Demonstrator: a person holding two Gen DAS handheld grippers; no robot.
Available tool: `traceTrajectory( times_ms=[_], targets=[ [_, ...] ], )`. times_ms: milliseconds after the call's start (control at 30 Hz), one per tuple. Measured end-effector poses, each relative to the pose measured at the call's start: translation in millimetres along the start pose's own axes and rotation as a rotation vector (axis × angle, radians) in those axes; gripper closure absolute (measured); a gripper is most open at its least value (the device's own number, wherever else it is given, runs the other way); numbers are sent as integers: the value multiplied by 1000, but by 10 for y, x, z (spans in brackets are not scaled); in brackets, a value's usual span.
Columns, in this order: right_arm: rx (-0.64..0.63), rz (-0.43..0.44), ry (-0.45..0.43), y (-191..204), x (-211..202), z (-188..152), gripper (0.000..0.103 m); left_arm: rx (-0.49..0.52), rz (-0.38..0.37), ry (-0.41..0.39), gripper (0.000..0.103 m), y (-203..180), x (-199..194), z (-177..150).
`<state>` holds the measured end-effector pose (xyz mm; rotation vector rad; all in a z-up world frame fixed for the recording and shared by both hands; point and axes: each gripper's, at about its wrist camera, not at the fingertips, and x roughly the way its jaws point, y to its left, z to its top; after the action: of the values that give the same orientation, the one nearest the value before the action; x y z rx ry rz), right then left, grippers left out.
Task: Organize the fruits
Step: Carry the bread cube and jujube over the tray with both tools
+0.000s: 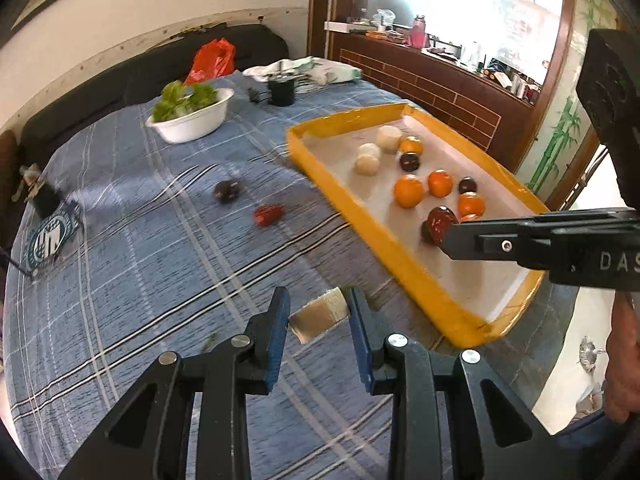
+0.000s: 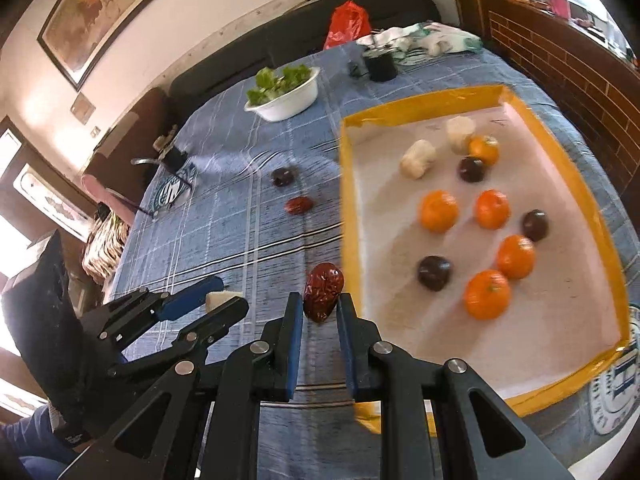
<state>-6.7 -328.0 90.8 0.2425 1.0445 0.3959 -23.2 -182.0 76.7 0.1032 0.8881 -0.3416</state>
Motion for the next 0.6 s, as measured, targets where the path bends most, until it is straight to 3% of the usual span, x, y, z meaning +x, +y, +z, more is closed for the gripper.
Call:
traceTrajectory(
  times_ms=[600],
  targets=[
    [124,-30,-26,-1216,-427,29,84,154,0,25,74,-1138,427,422]
  ],
)
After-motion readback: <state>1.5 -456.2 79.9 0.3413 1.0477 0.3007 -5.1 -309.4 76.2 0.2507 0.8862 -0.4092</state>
